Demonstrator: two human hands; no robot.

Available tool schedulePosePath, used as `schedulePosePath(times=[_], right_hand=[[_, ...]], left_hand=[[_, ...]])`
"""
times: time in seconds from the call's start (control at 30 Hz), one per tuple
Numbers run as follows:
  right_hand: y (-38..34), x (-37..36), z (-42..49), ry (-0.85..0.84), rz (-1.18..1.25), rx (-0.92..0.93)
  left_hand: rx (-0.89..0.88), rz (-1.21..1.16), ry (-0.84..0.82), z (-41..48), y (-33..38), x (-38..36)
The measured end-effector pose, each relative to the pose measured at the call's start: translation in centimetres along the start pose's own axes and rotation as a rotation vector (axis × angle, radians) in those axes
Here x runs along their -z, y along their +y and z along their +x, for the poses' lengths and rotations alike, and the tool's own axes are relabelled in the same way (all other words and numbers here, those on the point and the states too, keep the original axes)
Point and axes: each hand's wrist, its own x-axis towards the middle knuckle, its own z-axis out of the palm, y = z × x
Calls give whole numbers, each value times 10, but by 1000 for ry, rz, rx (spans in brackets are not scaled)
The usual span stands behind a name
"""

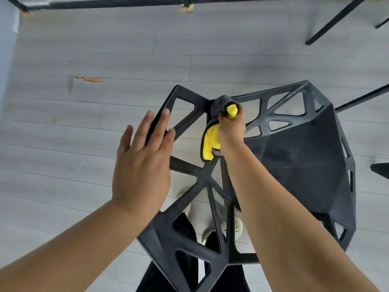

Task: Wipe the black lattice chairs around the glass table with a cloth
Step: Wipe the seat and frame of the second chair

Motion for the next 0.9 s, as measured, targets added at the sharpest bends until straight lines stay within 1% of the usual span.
schedulePosePath(times=[0.07, 0.17, 0.27, 0.33, 0.4, 0.47, 0.53, 0.6, 0.7, 0.83, 0.9], right_hand=[[-4, -2, -7, -49, -23, 41], [-5, -2, -28, -100, -12, 242], [-24, -8, -52, -191, 104, 394], [-38, -10, -72, -247, 134, 475], [-43, -10, -89, -271, 93, 594], [-38, -9, -106, -288, -20, 741], [-33, -7, -119, -297, -184, 855], [-34, -3, -132, -297, -380, 896], [-39, 7, -156, -367, -621, 958], [-38, 14, -191, -428, -776, 979], [-31, 19, -209, -480, -851, 986]], left_hand=[[3, -6, 4, 0, -1, -1], [8, -32, 8, -1, -1, -3], [32, -100, 29, 0, -1, -1], [169, -277, 69, -1, 1, 4], [343, -530, 148, -3, 2, 10], [484, -769, 212, -6, 2, 16], [604, -928, 291, -10, 2, 17], [663, -990, 381, -14, 1, 20], [718, -1063, 483, -21, -1, 24], [964, -1247, 567, -36, -12, 38], [979, -1260, 572, -50, -22, 45]])
